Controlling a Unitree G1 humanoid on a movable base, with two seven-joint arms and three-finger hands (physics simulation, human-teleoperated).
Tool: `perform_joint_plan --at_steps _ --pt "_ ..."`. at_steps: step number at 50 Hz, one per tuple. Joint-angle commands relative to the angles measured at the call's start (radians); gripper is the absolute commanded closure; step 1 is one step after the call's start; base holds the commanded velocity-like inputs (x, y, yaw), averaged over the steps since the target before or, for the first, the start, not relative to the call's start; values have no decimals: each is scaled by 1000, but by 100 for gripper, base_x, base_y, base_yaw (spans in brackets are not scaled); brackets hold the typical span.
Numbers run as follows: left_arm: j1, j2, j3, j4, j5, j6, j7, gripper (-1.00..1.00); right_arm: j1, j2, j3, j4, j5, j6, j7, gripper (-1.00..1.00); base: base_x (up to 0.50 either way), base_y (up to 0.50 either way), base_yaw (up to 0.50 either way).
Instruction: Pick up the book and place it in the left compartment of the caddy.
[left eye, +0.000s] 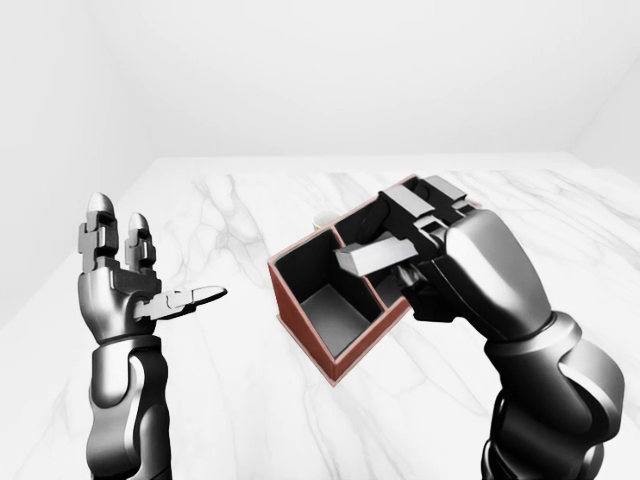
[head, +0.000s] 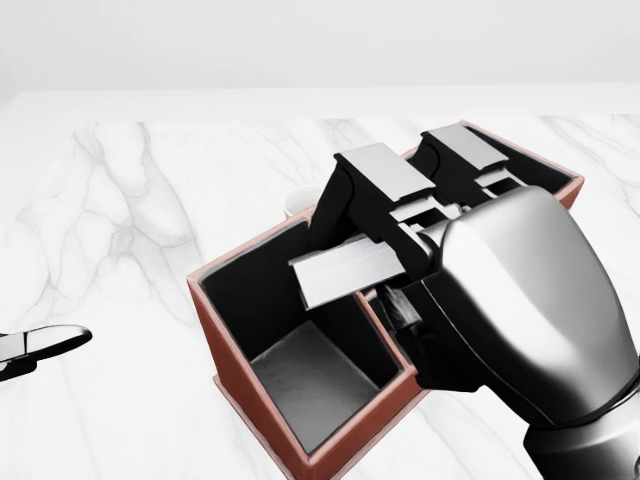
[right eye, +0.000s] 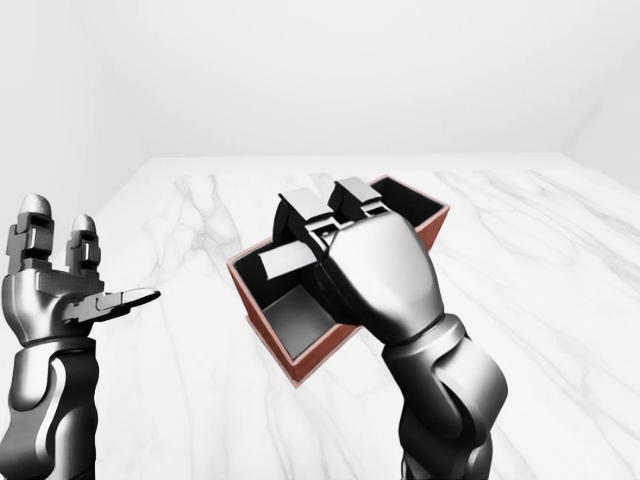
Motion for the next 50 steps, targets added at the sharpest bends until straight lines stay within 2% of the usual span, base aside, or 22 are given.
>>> perform_joint_plan --at_steps 1,17,50 --pt "0 0 0 -1 0 0 1 -100 -4 -37 -23 1 119 0 0 100 0 0 0" --pt "-2 1 -1 1 1 0 1 -100 21 -88 -63 98 337 0 0 100 0 0 0" --pt "-2 2 2 3 -1 0 0 -100 32 -114 -36 129 398 0 0 100 0 0 0"
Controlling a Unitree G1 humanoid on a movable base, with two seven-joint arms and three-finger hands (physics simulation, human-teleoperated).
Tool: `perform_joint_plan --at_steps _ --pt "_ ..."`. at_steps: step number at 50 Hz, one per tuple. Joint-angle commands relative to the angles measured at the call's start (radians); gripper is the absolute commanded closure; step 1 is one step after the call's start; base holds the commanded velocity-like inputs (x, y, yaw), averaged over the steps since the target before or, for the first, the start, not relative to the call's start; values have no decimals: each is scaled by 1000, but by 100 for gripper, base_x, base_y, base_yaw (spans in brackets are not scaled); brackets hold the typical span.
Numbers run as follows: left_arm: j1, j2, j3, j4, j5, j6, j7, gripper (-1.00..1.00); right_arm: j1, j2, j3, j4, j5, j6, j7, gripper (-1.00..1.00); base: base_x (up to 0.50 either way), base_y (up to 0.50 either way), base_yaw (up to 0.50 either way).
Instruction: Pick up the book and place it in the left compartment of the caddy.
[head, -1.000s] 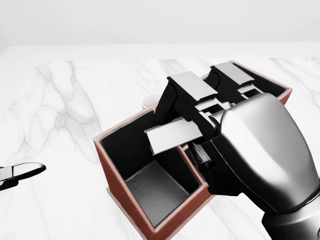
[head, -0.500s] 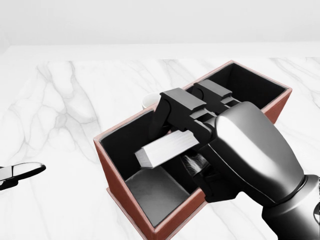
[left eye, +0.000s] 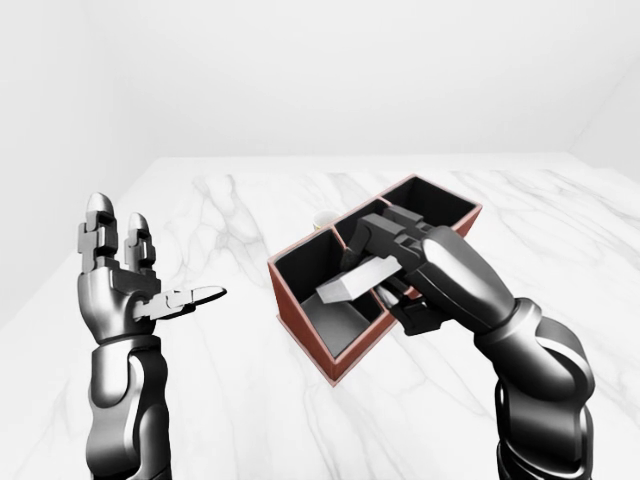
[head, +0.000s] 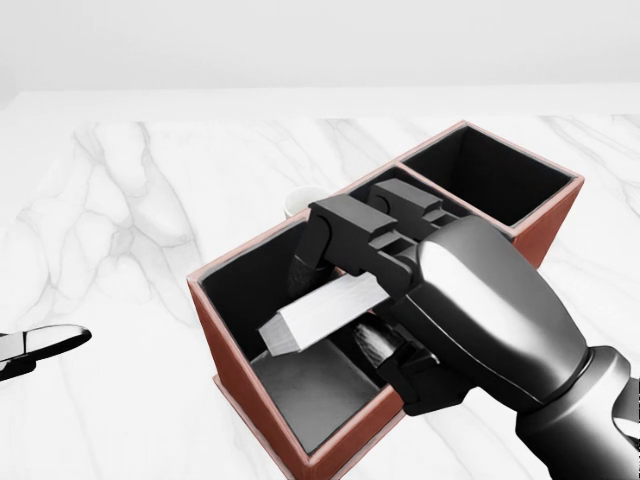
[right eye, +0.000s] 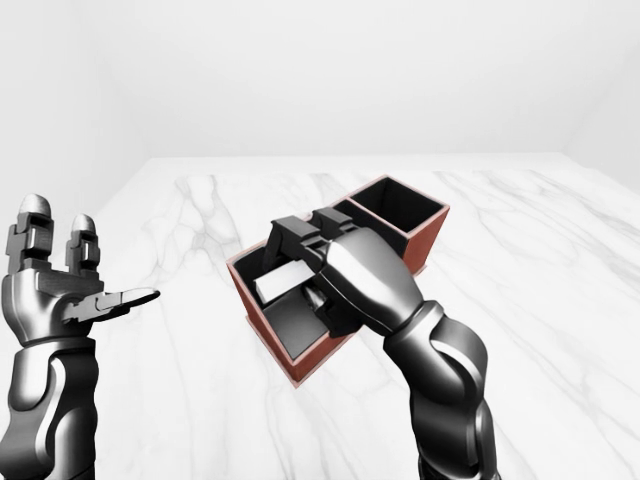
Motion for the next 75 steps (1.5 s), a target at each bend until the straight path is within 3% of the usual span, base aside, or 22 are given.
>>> perform_joint_plan --at_steps 1,57,75 --pt "-1 0 0 -2 0 0 2 -100 -2 -1 -8 4 26 0 0 100 0 0 0" --pt "-2 1 1 4 1 0 -1 -100 66 62 34 83 -55 0 0 100 0 0 0" --pt "-4 4 6 1 -4 0 0 -100 85 86 54 107 -148 0 0 100 0 0 0"
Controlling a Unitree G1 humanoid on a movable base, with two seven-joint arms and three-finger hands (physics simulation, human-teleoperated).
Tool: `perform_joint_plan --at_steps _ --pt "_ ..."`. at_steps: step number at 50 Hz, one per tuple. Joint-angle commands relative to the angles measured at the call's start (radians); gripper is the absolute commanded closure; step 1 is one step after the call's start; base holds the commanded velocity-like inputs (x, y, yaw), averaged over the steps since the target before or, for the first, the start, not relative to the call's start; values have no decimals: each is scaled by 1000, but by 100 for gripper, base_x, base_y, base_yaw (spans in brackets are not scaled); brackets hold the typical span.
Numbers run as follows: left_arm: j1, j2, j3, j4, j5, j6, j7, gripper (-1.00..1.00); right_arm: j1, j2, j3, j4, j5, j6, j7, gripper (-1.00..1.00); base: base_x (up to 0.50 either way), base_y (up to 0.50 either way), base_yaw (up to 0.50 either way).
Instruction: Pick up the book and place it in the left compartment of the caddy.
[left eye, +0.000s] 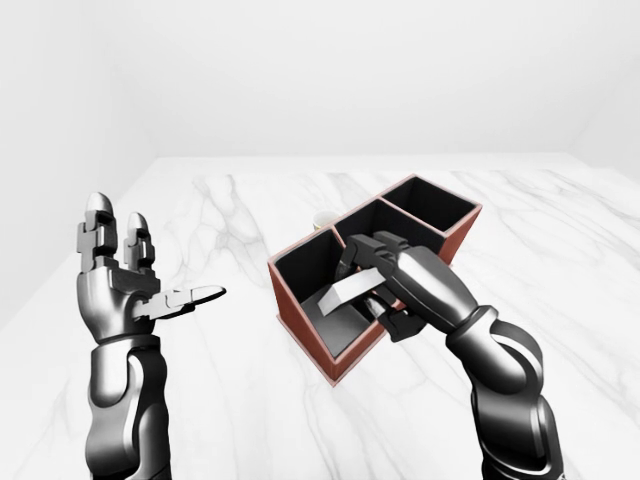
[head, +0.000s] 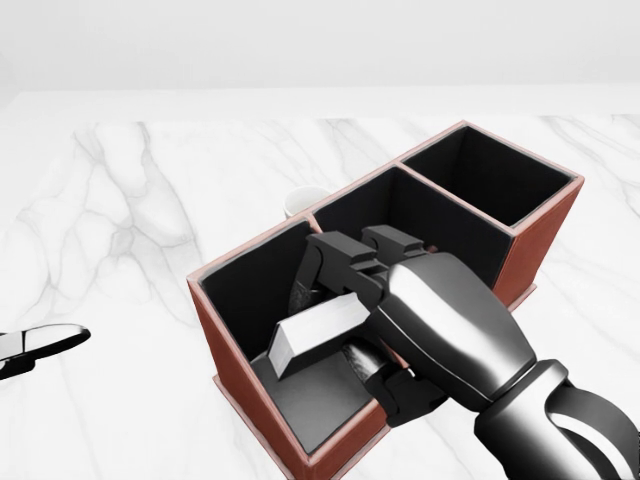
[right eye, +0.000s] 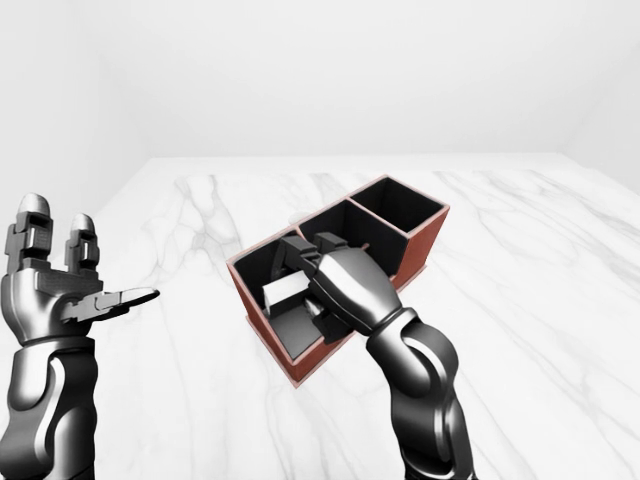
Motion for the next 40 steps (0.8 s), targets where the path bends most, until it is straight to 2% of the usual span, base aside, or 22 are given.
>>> perform_joint_plan --at_steps 1,40 --pt "-1 0 1 4 -1 0 0 -100 3 20 -4 -2 -23 0 0 100 0 0 0" --pt "2 -2 -2 -1 1 0 1 -100 13 43 9 62 -38 0 0 100 0 0 0"
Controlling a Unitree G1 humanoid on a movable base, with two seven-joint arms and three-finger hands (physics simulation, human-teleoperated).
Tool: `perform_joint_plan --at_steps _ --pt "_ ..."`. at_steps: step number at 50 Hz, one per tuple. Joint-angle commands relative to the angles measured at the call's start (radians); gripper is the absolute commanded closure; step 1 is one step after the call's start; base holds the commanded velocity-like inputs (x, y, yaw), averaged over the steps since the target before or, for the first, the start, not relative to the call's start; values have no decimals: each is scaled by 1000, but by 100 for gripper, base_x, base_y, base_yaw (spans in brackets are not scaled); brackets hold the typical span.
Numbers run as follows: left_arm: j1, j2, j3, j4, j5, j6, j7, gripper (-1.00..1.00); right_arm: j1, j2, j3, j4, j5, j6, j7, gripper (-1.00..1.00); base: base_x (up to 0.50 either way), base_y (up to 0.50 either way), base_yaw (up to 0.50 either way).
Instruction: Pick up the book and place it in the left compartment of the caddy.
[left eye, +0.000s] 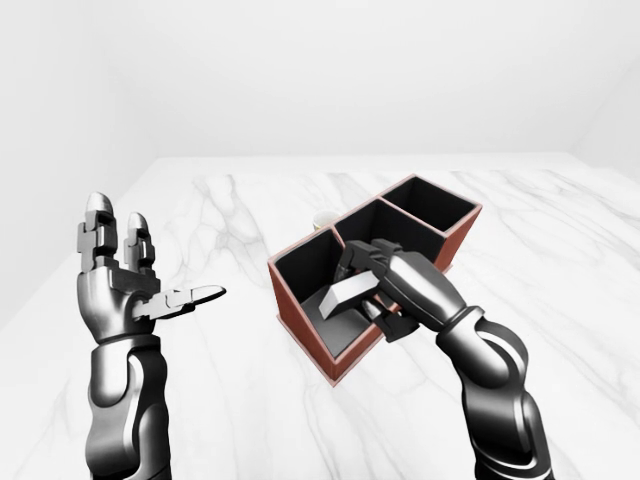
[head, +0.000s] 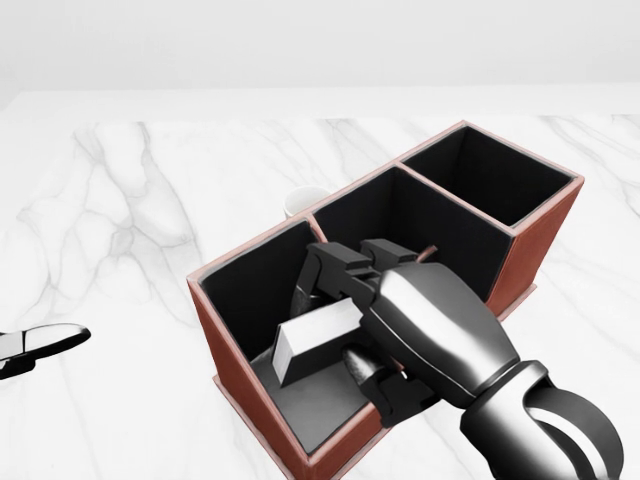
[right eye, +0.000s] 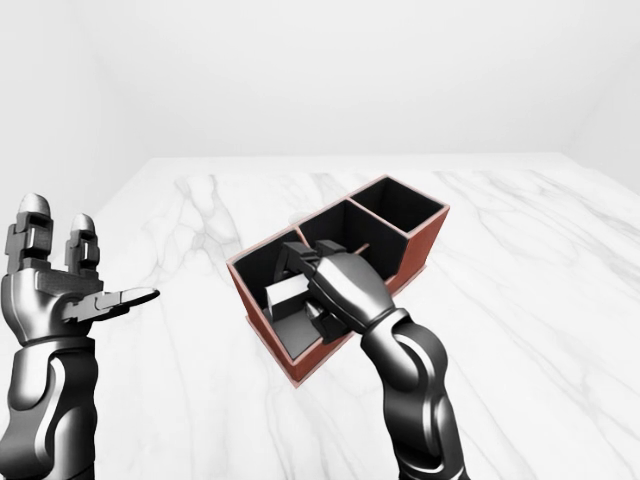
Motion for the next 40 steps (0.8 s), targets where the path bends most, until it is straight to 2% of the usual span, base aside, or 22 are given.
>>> perform_joint_plan --at_steps 1,17,25,40 --pt "2 -2 -1 1 3 0 -2 -100 1 11 0 5 10 0 0 100 0 0 0" --pt "1 0 2 -4 -1 0 1 -100 -4 20 12 52 10 0 0 100 0 0 0" --pt "-2 2 3 4 -3 0 0 -100 3 34 45 45 -51 0 0 100 0 0 0" --pt "-1 1 4 -4 -4 0 1 -100 3 54 52 85 -155 0 0 100 0 0 0"
